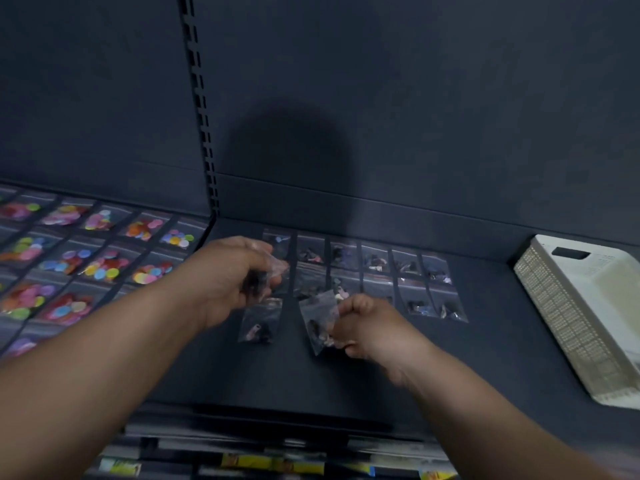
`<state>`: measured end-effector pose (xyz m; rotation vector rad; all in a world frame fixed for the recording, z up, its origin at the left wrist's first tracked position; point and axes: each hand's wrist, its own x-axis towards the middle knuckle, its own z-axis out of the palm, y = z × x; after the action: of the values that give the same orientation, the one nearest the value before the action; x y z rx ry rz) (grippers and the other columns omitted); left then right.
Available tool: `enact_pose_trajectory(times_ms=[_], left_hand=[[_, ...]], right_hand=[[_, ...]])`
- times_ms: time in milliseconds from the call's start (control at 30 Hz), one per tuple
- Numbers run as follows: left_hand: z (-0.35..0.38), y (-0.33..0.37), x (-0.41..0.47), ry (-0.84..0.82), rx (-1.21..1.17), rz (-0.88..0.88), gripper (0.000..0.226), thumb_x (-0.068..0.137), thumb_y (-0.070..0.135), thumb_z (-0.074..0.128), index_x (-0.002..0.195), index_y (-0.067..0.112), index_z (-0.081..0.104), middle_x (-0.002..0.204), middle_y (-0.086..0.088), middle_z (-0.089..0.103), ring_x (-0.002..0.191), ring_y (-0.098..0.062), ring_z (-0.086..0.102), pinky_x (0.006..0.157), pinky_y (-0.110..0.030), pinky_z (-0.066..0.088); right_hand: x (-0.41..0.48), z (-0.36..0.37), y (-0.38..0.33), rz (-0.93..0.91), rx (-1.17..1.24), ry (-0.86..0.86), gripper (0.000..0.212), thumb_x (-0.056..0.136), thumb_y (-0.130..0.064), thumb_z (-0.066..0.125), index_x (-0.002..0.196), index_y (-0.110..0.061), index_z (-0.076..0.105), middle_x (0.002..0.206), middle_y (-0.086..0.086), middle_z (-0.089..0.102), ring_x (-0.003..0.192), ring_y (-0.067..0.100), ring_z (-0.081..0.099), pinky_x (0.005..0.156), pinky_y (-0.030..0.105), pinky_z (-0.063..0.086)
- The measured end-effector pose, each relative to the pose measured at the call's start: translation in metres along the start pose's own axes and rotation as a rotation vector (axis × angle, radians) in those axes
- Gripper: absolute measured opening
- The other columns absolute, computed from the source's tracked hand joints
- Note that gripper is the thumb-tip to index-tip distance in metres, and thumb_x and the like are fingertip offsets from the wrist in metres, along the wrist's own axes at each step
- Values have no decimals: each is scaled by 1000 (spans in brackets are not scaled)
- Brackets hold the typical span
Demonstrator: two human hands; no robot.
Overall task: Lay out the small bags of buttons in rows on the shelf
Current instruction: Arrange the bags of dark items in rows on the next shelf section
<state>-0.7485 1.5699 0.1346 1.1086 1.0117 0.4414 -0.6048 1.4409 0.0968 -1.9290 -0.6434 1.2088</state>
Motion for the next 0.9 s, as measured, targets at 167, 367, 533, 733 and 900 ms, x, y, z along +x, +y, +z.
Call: enact_pose_trajectory(times_ms=[167, 367, 533, 733, 900], left_hand=[[-11, -8, 2, 22, -21, 13, 19, 91, -7, 48, 93, 11, 55, 94, -16, 68, 65, -17, 62, 44, -19, 48], [-19, -12, 4, 65, -32, 27, 15, 89, -7, 51, 99, 4, 57, 88, -18, 67, 65, -17, 65, 45, -20, 50], [-21, -12, 3, 48, -53, 13, 19, 88, -6, 54, 105, 4, 57, 93, -21, 66, 62, -18, 64, 44, -21, 50], [-20, -11, 0, 22, -55, 15, 18, 87, -5, 57, 100, 7, 58, 87, -18, 66, 64, -19, 63, 48, -24, 52], [-17, -8, -3, 32, -83, 16, 15, 88, -4, 56, 84, 11, 55, 80, -15, 65, 61, -20, 63, 53, -29, 54]], right_hand=[[-2, 5, 4, -247, -795, 247, 23, 84, -27, 63, 102, -20, 51, 91, 2, 63, 86, 24, 61, 71, 30, 46], [2, 0, 21, -747, -1009, 107, 26, 82, -17, 64, 108, -21, 65, 116, -5, 59, 110, 20, 48, 93, 27, 40], [11, 12, 25, -780, -917, 95, 30, 85, -25, 65, 114, -22, 64, 113, -5, 61, 108, 17, 50, 94, 25, 36], [15, 19, 25, -803, -902, 110, 33, 84, -29, 66, 117, -24, 63, 114, -6, 60, 110, 16, 48, 93, 25, 38], [13, 19, 26, -805, -879, 116, 34, 84, -32, 65, 117, -23, 63, 114, -5, 60, 110, 17, 48, 93, 25, 38]])
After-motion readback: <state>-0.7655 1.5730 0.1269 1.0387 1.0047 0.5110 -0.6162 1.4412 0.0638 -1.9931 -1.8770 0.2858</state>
